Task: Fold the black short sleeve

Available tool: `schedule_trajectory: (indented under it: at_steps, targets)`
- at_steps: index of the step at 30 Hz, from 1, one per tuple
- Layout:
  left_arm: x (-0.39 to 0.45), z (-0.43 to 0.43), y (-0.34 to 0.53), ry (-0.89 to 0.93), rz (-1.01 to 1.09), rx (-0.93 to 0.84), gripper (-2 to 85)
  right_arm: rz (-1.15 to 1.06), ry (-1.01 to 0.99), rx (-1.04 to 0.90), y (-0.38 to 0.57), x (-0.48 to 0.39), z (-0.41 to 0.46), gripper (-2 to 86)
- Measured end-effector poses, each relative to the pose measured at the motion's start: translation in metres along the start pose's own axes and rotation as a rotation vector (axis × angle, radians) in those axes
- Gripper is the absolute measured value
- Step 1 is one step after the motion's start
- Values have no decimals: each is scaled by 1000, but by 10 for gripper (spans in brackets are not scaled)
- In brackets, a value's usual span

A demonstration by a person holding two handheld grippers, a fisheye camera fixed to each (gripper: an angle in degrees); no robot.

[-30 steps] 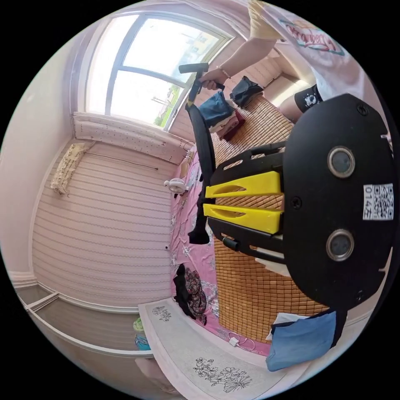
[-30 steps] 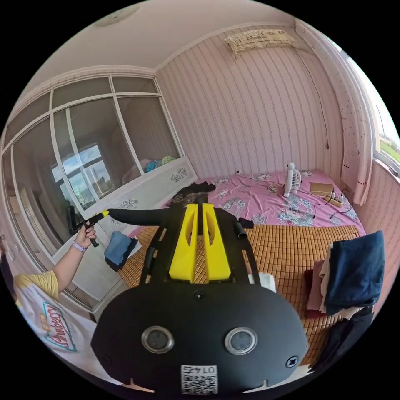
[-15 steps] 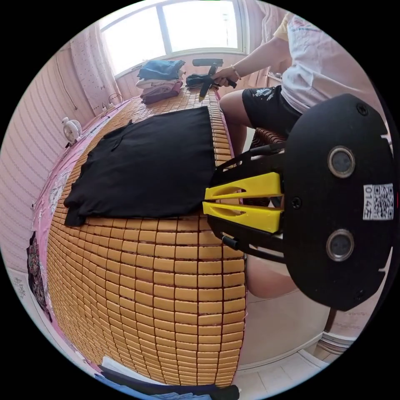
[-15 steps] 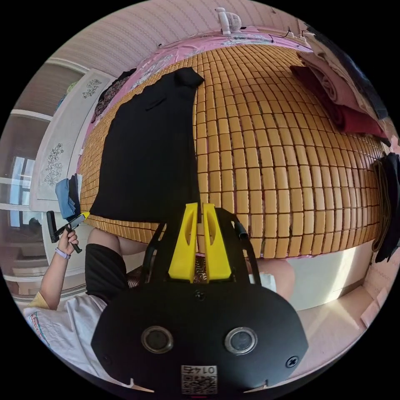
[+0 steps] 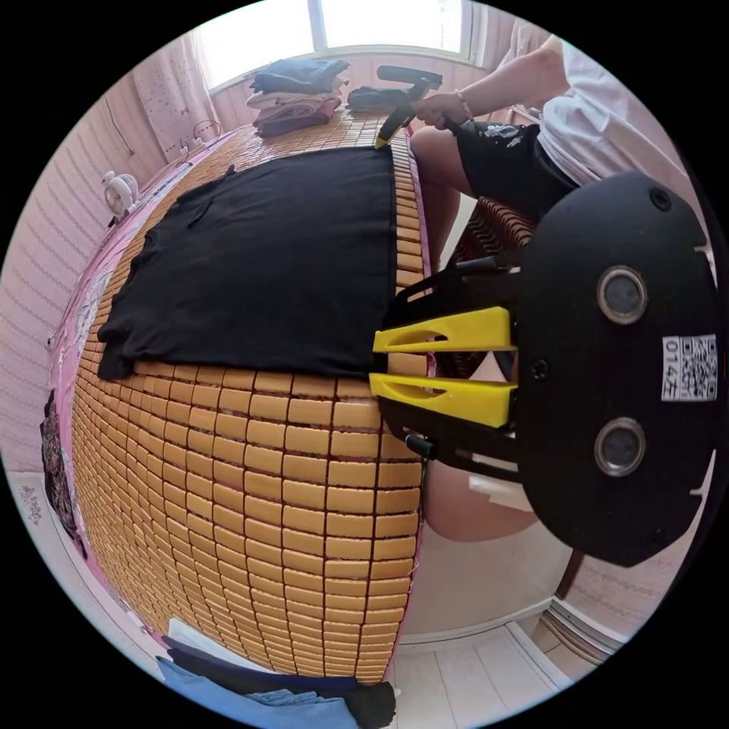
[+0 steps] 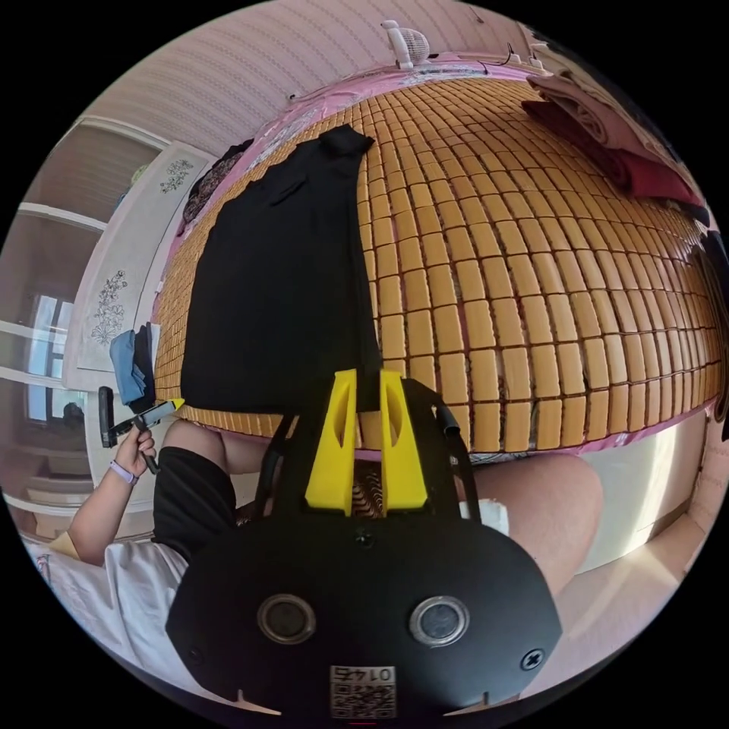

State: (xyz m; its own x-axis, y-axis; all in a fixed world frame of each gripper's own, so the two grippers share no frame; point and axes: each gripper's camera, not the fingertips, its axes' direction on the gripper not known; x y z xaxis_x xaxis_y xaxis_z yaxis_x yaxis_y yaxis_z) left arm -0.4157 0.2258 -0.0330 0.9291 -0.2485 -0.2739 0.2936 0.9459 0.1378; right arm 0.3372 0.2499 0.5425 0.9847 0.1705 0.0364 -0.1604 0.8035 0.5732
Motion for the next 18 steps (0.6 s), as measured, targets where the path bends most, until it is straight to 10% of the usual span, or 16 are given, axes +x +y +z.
schedule_trajectory:
  at_steps: [18]
  targets:
    - [-35,17,6,92,-84,54,1,100,-116,7,2,29,44,7]
